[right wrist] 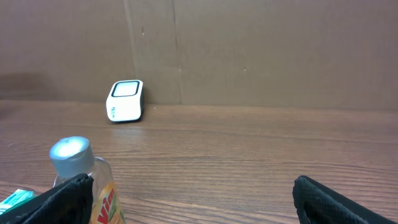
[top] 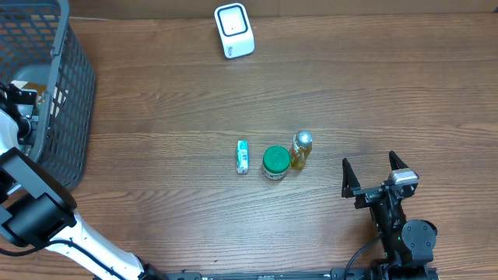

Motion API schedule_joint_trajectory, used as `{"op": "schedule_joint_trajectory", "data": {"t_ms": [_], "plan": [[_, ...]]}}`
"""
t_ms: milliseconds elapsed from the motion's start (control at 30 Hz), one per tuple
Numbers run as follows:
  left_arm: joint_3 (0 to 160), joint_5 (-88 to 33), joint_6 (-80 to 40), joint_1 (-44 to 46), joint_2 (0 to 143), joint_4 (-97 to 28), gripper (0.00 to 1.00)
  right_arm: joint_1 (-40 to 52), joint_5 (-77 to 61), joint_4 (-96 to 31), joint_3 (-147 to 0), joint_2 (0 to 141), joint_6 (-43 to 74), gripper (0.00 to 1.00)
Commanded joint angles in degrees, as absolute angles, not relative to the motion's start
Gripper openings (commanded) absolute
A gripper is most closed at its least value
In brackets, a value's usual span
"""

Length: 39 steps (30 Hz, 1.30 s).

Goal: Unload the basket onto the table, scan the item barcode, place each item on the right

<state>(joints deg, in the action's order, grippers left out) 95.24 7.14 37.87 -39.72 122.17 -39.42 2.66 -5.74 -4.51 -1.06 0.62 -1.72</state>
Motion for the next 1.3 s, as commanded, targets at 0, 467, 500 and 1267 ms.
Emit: {"op": "schedule_joint_trajectory", "data": {"t_ms": [0,467,500,1267], "plan": [[95.7,11.4,36.6,-38.5,124.3,-39.6,1.0,2.5,-5.7,-4.3,-0.4,0.2,-2.0,1.0],[99.6,16.8,39.3,-33.6,121.8,-39.8,1.0,2.5,-5.7,-4.3,-0.4,0.2,-2.0,1.0],[99.6,16.4,39.9,-33.8,121.8,-40.0,0.99,2.5,-5.7,-4.3,-0.4,0.2,-2.0,1.0],[99.5,8.1,44.0,-38.2,128.2,-38.3,1.0,2.5,-5.7,-4.3,-0.4,0.2,-2.0,1.0]]}}
